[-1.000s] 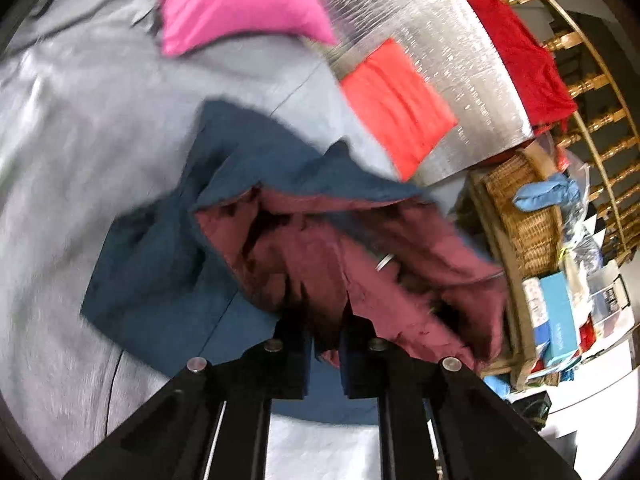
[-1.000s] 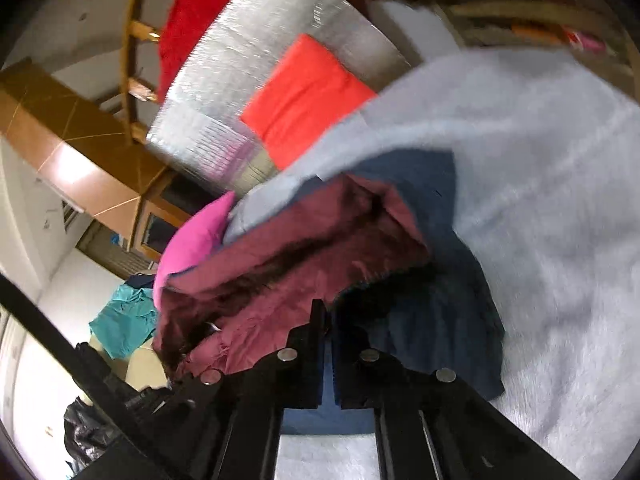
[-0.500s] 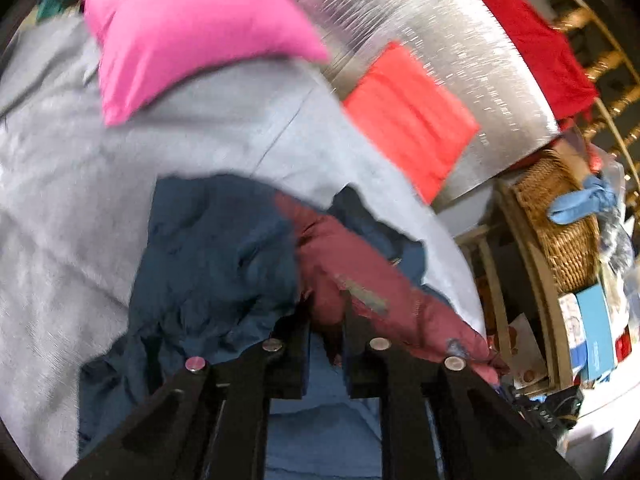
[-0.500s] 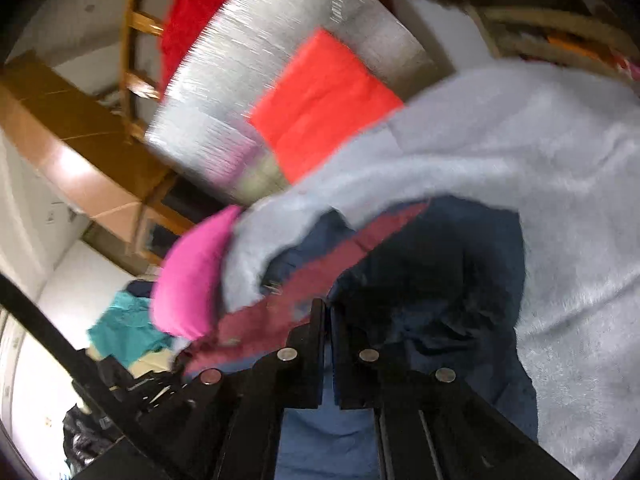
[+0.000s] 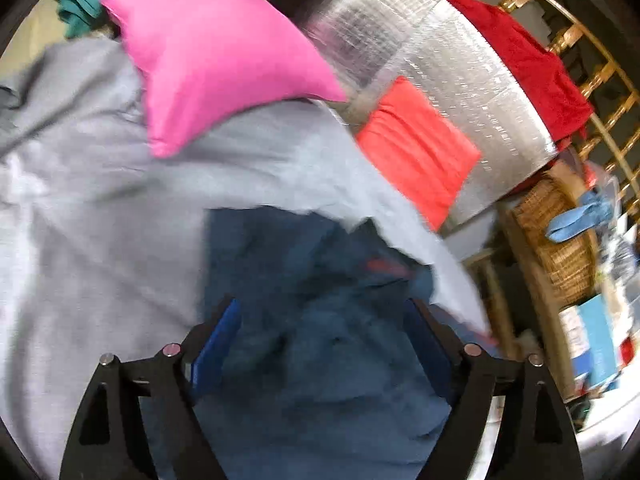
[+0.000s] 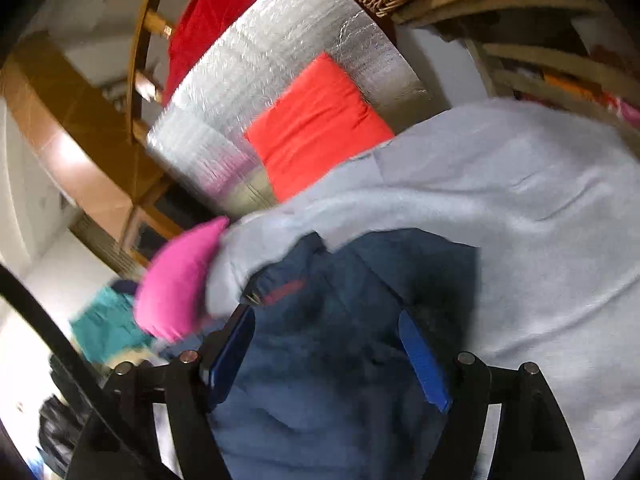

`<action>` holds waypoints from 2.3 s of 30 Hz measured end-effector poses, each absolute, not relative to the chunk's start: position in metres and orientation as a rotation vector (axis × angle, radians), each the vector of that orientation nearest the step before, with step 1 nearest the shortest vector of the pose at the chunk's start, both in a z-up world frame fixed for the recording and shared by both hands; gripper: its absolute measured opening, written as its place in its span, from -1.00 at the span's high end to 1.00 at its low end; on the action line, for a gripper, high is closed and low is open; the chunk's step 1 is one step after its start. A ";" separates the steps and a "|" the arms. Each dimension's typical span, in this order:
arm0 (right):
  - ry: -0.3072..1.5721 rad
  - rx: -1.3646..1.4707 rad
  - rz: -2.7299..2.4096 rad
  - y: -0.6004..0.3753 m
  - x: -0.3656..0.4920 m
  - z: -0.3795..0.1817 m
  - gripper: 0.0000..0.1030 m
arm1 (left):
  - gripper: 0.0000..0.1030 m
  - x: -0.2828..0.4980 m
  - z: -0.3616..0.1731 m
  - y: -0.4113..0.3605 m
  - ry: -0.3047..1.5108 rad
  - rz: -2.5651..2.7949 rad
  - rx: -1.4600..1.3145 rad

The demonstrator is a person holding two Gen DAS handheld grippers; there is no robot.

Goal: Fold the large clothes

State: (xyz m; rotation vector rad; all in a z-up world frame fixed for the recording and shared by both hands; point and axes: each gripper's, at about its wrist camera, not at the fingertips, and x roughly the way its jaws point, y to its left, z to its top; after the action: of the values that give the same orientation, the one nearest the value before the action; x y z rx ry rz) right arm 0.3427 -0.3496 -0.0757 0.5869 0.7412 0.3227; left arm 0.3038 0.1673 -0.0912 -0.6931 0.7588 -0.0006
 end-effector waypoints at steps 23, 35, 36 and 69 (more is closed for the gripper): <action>1.098 0.511 0.309 -0.362 0.258 -0.151 0.77 | 0.73 0.227 -0.163 0.170 0.991 0.043 -0.610; 0.974 0.497 0.325 -0.363 0.161 -0.110 0.83 | 0.82 0.107 -0.132 0.168 0.916 0.003 -0.631; 0.970 0.507 0.329 -0.364 0.150 -0.109 0.83 | 0.82 0.095 -0.131 0.170 0.913 -0.002 -0.646; 0.975 0.641 0.269 -0.360 0.317 -0.120 -0.08 | -0.40 0.273 -0.108 0.165 0.860 0.006 -0.462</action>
State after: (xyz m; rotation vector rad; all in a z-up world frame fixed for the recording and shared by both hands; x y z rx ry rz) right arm 0.3170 -0.3601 -0.1204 0.6409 0.9752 0.2686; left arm 0.2735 0.1649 -0.1080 -0.4622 0.8602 0.0065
